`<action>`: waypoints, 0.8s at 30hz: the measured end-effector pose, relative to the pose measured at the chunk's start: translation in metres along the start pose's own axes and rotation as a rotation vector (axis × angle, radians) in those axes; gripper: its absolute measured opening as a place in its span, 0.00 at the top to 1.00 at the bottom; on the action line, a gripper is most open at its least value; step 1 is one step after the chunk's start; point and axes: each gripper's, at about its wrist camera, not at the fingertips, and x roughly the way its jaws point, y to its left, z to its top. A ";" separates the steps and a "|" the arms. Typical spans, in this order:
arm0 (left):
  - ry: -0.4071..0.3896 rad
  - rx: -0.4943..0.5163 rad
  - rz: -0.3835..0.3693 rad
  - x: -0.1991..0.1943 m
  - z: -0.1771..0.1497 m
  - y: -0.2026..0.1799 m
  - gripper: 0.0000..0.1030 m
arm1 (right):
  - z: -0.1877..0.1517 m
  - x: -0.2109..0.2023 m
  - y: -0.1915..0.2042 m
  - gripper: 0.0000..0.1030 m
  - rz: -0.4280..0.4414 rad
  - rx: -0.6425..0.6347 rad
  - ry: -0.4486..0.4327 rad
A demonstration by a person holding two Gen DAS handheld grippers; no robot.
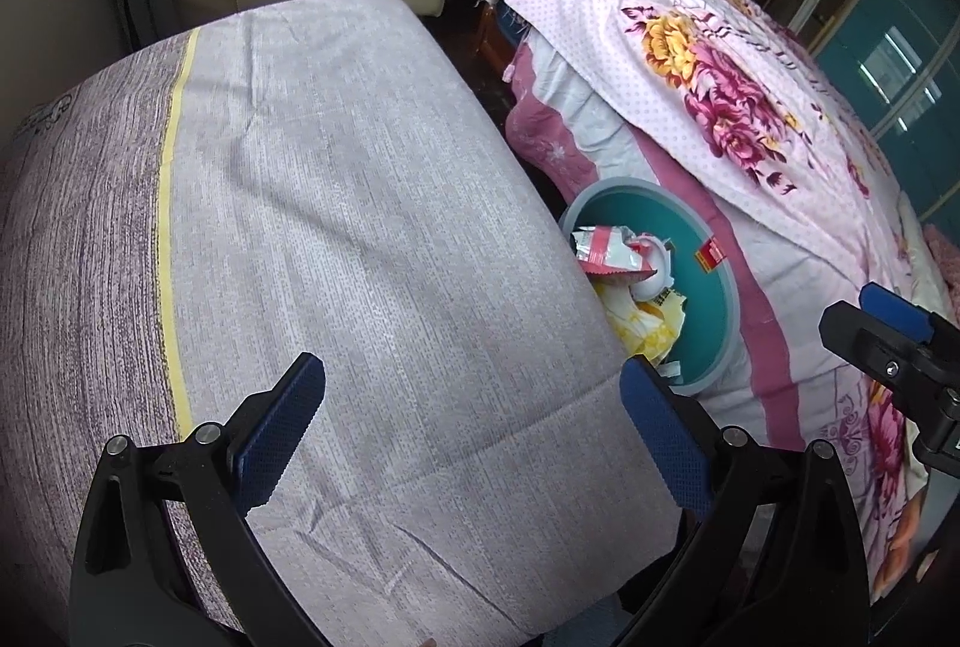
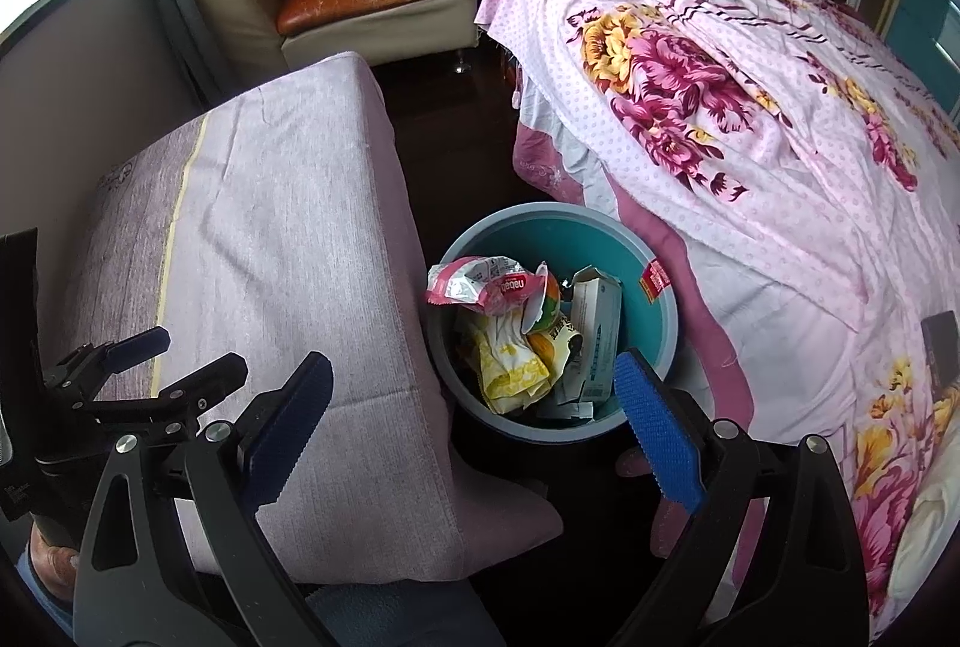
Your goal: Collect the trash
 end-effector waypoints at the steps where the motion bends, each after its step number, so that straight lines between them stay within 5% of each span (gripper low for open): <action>1: 0.002 -0.001 0.001 0.001 0.000 0.001 0.04 | 0.000 0.001 0.000 0.12 0.002 0.000 0.003; 24: 0.004 -0.021 0.044 0.013 0.001 0.014 0.04 | 0.002 0.027 0.004 0.12 0.018 -0.007 0.050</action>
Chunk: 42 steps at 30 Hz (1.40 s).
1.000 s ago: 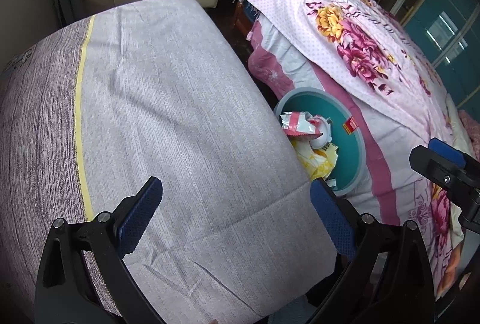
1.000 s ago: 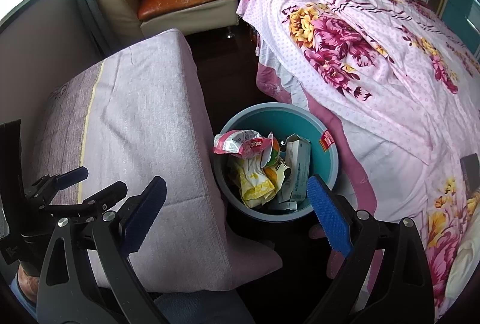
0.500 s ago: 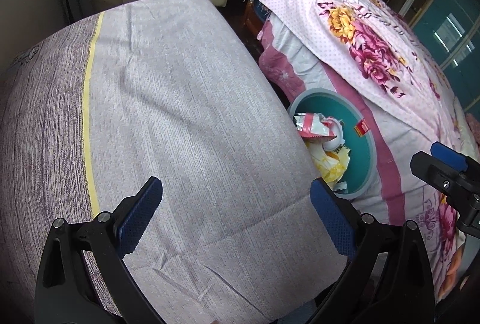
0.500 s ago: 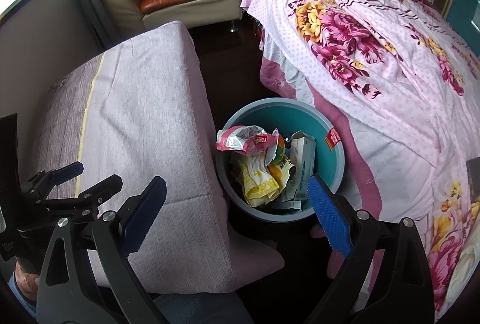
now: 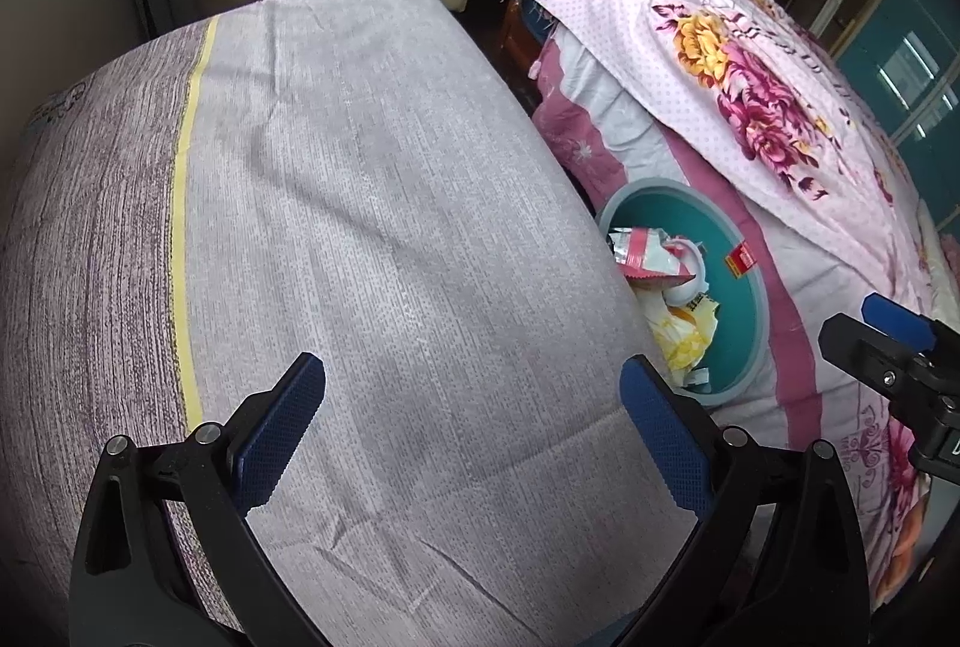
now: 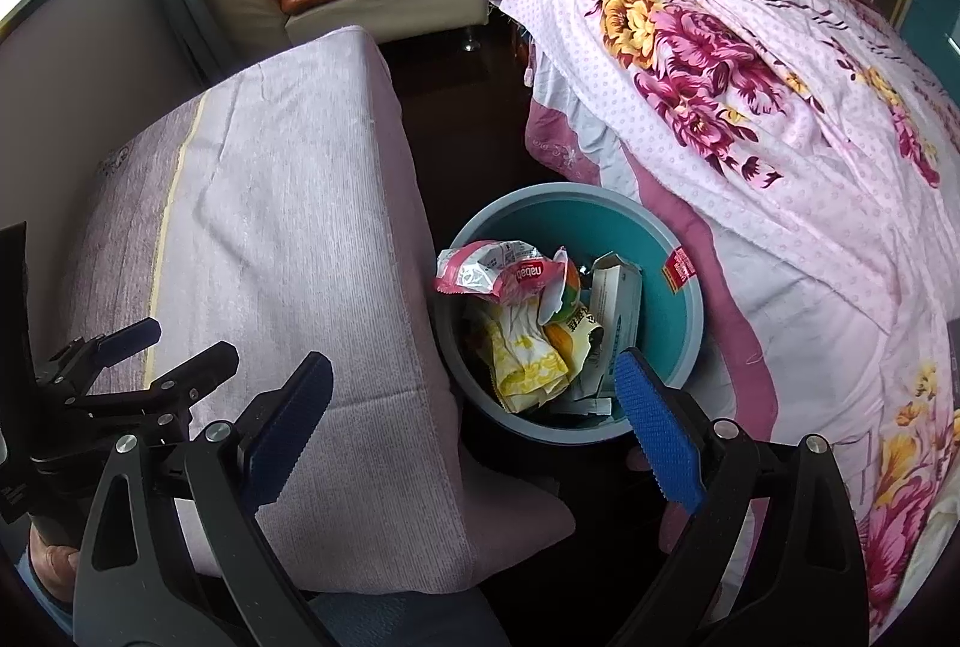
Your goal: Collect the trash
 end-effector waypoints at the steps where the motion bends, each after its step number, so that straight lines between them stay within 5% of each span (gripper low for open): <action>1: -0.002 -0.002 0.001 0.000 0.000 0.001 0.04 | 0.000 0.001 0.000 0.12 0.000 0.001 0.002; 42: -0.041 0.048 0.055 -0.005 -0.008 0.000 0.04 | -0.007 0.000 -0.005 0.12 -0.002 0.024 -0.002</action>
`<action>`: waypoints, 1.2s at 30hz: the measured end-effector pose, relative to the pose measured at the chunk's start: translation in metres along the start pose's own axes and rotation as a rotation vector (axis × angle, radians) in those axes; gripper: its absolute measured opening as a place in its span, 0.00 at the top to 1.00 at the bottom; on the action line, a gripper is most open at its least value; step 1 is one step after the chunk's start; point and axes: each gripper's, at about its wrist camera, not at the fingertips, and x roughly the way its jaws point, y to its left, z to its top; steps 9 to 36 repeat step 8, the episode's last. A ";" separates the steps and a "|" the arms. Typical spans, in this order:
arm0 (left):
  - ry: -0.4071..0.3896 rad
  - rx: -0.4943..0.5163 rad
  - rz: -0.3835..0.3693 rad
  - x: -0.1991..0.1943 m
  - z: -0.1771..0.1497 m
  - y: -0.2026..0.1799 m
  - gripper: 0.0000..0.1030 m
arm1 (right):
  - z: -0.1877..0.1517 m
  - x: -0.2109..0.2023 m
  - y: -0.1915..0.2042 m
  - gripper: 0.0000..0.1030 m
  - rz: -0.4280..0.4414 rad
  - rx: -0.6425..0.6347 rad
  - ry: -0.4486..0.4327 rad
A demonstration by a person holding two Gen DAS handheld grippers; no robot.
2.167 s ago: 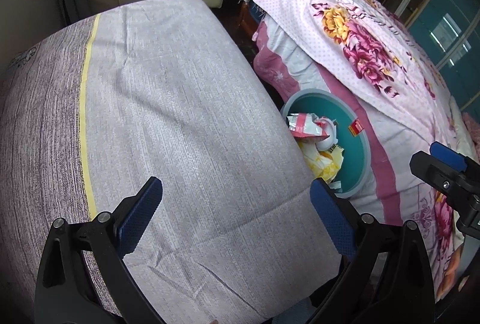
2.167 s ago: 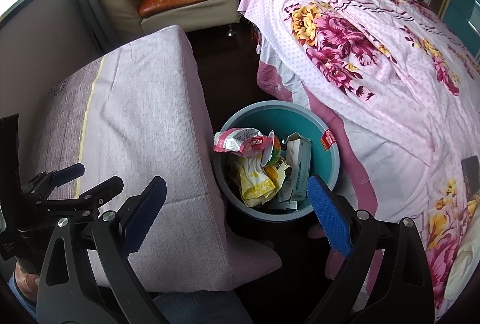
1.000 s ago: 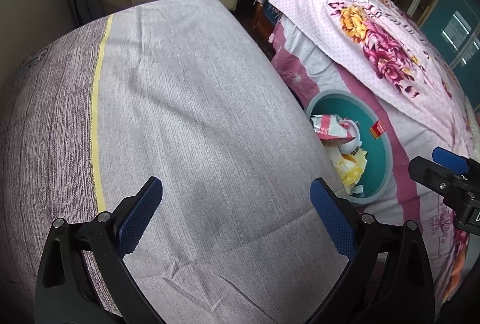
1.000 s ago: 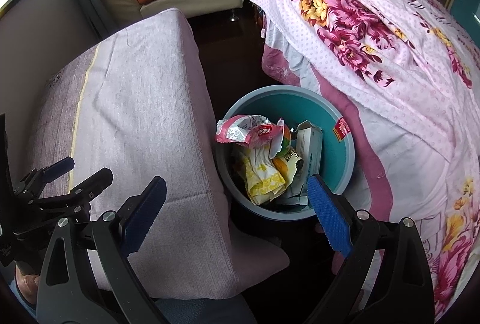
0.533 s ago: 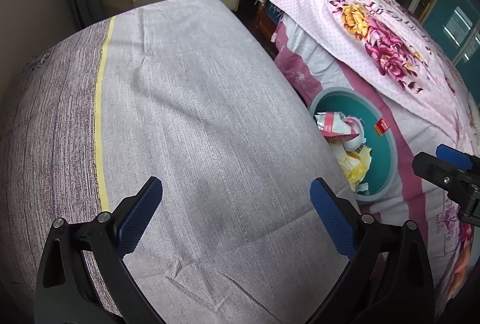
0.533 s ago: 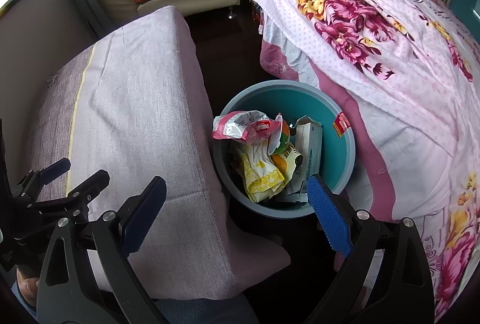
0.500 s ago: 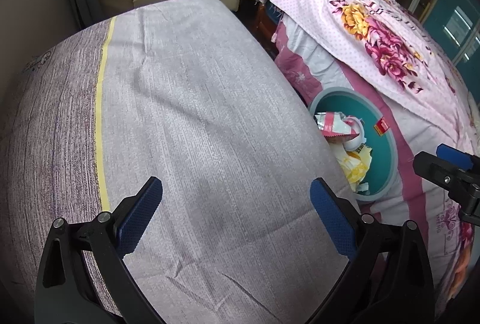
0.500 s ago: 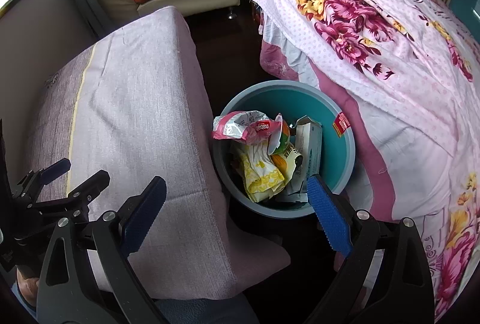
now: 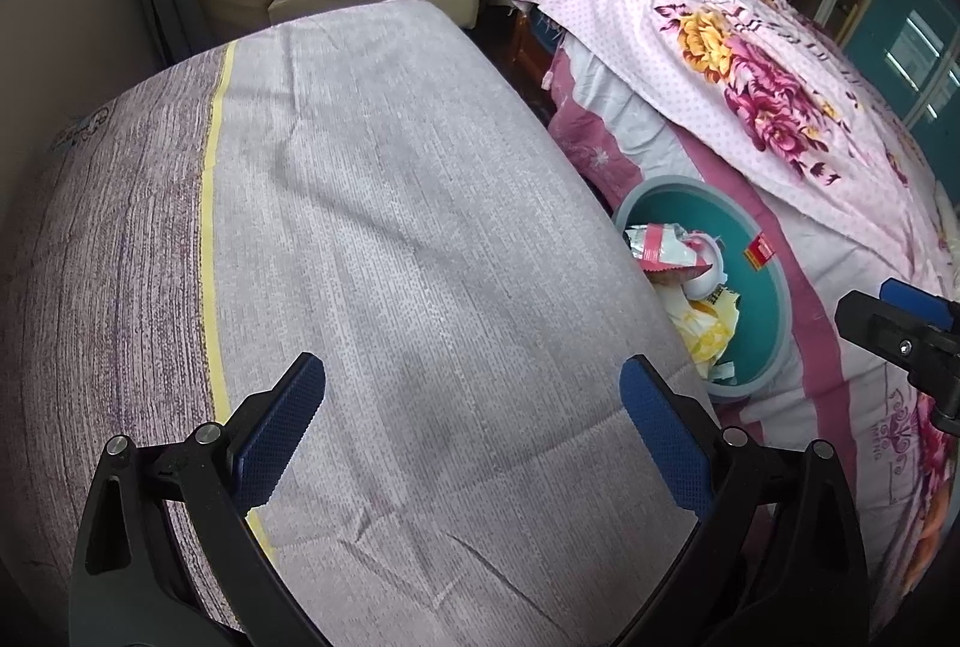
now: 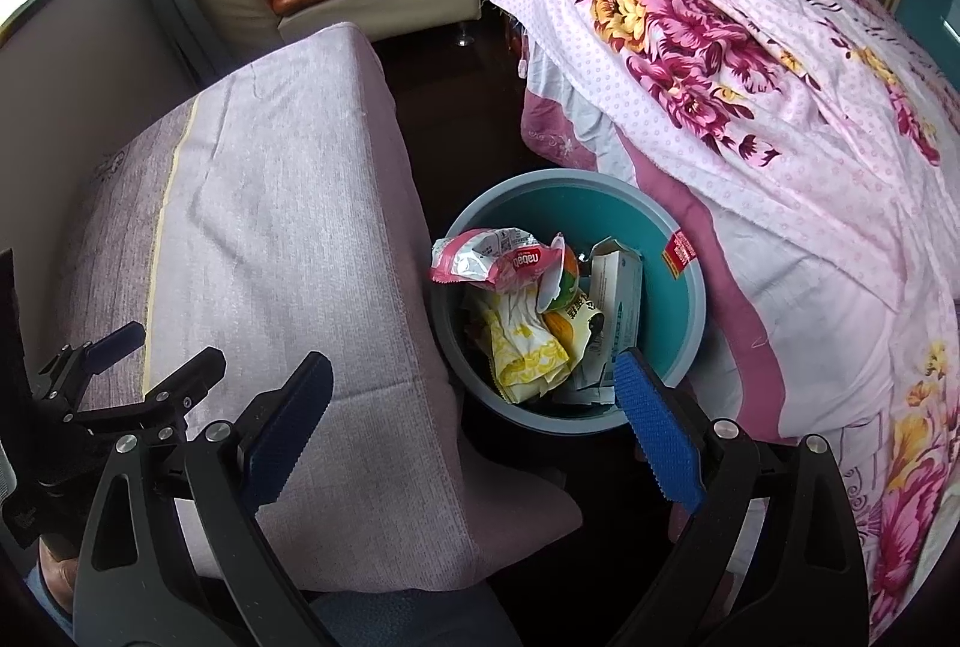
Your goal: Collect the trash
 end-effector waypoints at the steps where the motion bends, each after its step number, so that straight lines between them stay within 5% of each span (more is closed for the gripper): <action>1: -0.003 -0.001 0.002 -0.002 0.000 0.000 0.04 | -0.001 -0.001 0.000 0.12 -0.002 -0.001 -0.002; 36: -0.004 -0.011 0.004 -0.006 -0.002 0.004 0.04 | -0.001 -0.009 0.001 0.12 -0.004 -0.003 -0.014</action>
